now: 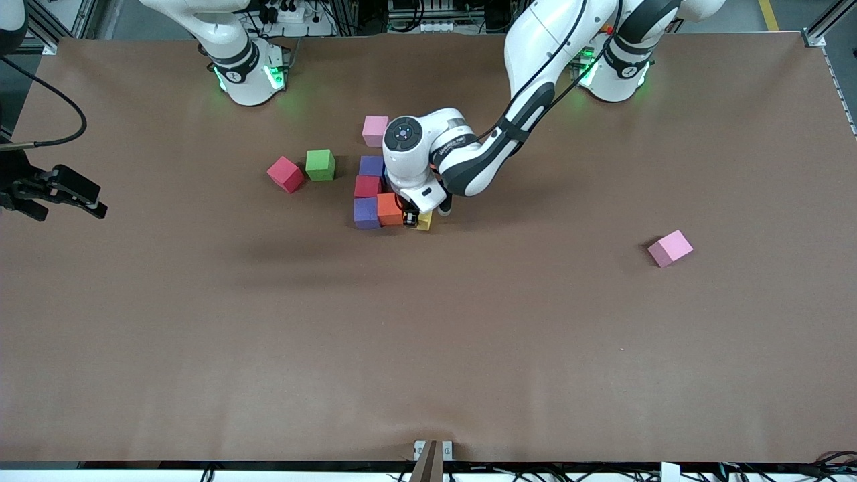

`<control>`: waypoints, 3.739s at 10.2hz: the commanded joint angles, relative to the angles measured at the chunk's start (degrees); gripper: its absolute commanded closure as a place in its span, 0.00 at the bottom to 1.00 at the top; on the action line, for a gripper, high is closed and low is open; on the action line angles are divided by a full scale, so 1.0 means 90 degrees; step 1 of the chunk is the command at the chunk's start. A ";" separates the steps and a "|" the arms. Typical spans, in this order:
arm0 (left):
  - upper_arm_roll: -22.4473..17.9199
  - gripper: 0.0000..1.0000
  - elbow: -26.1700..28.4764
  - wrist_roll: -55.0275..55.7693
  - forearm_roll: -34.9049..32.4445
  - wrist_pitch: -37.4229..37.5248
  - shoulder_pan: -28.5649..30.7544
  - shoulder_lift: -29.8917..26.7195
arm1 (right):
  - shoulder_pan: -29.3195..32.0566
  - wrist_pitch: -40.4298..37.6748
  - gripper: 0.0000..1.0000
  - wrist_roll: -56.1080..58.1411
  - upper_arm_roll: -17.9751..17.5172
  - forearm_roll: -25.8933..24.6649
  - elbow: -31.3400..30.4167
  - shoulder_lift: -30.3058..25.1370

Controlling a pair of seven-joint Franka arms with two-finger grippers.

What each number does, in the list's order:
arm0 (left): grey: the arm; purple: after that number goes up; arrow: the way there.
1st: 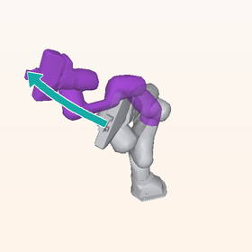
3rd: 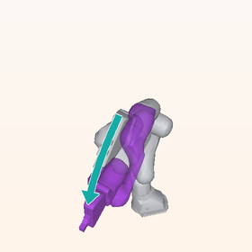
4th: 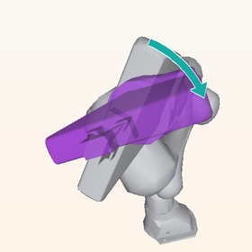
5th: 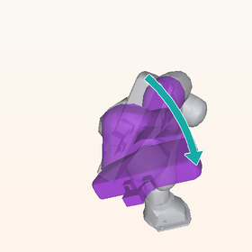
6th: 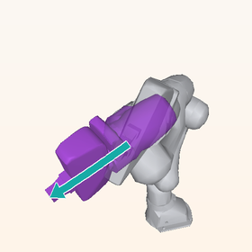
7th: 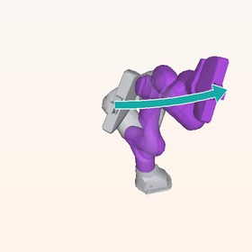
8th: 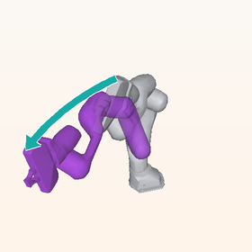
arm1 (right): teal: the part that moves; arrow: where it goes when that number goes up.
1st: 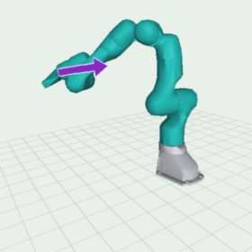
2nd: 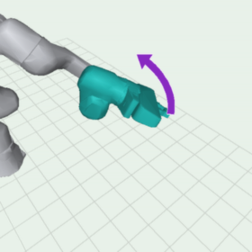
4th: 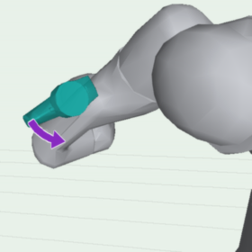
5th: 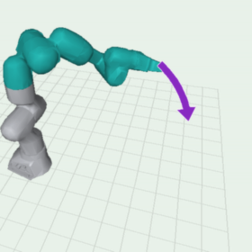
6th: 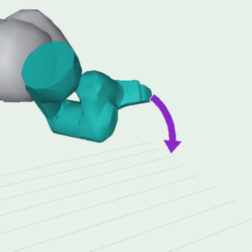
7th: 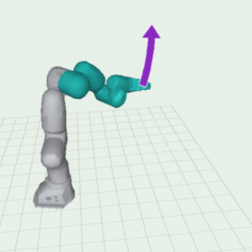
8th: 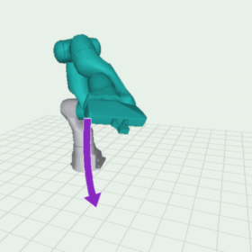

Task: Form number 2 with 11 blocks

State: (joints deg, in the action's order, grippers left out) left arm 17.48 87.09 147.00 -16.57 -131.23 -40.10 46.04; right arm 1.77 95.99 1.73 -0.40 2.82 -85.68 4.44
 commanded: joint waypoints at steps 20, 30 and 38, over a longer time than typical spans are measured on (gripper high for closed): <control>-0.0018 1.00 -0.0351 0.0415 0.0210 0.0089 -0.0134 0.0255 | 0.0038 0.0047 0.00 0.0071 -0.0024 0.0078 -0.0079 -0.0074; -0.0018 0.00 -0.0341 0.0259 0.0083 0.0148 -0.0193 0.0187 | 0.0048 0.0047 0.00 0.0071 -0.0024 0.0078 -0.0070 -0.0074; 0.0030 0.00 -0.0380 -0.0277 0.0142 0.0977 -0.0125 -0.0125 | 0.0048 0.0047 0.00 0.0071 -0.0024 0.0088 -0.0070 -0.0074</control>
State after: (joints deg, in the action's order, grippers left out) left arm 17.59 83.54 146.59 -15.93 -125.00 -41.29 46.56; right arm 1.77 96.08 1.73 -0.39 2.98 -85.68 4.44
